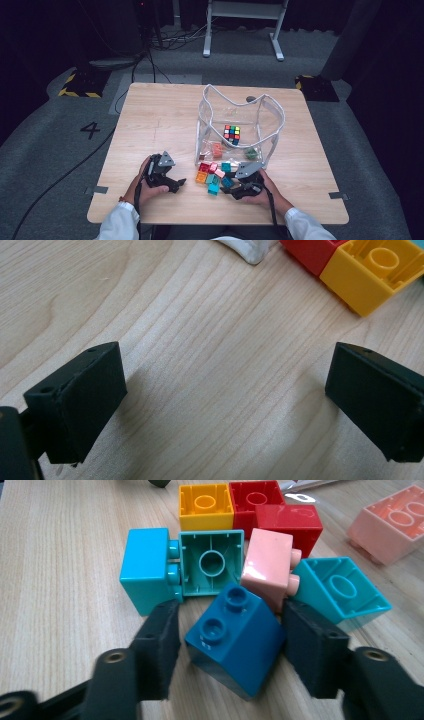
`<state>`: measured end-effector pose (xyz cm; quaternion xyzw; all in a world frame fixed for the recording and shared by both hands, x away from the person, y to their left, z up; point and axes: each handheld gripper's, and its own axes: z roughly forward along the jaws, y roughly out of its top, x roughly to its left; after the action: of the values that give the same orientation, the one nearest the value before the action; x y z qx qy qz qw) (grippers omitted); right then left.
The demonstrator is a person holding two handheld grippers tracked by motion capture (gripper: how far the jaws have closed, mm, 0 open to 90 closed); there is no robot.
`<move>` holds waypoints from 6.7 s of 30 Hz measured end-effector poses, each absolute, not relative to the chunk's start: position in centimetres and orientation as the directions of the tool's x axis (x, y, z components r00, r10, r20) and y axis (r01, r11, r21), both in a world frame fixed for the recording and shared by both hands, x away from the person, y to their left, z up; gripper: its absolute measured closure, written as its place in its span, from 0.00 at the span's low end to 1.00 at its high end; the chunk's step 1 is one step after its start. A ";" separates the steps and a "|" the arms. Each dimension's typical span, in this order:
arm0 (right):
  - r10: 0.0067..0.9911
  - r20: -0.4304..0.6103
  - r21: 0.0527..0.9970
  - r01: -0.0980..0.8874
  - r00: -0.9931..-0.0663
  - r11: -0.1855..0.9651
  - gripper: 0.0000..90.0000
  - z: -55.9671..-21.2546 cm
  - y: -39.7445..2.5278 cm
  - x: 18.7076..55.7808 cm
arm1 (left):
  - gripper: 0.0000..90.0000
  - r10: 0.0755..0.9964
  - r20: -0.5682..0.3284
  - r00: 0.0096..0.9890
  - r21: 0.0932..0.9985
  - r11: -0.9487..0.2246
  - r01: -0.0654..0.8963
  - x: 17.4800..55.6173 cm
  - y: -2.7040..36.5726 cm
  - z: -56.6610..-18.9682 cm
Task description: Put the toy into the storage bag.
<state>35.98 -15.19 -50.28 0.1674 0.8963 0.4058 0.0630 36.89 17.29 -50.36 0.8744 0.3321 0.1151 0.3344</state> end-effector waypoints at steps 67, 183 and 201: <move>0.663 -0.151 0.850 0.247 -0.733 0.466 0.54 -36.6 -33.7 40.5 | 0.03 0.656 -0.022 0.754 0.660 -0.557 0.504 36.9 17.3 -50.4; 0.587 -0.172 0.823 0.212 -0.791 0.527 0.36 -29.9 -26.5 43.9 | 0.03 0.656 -0.014 0.755 0.660 -0.561 0.500 36.9 17.3 -50.3; 0.594 -0.172 0.895 0.128 -0.786 0.427 0.36 -33.2 -30.0 36.0 | 0.03 0.656 -0.015 0.755 0.660 -0.561 0.500 36.9 17.3 -50.3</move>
<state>36.01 -30.05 -33.21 0.2229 0.8101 0.4864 0.2398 36.90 17.32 -50.32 0.8756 0.3300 0.1171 0.3328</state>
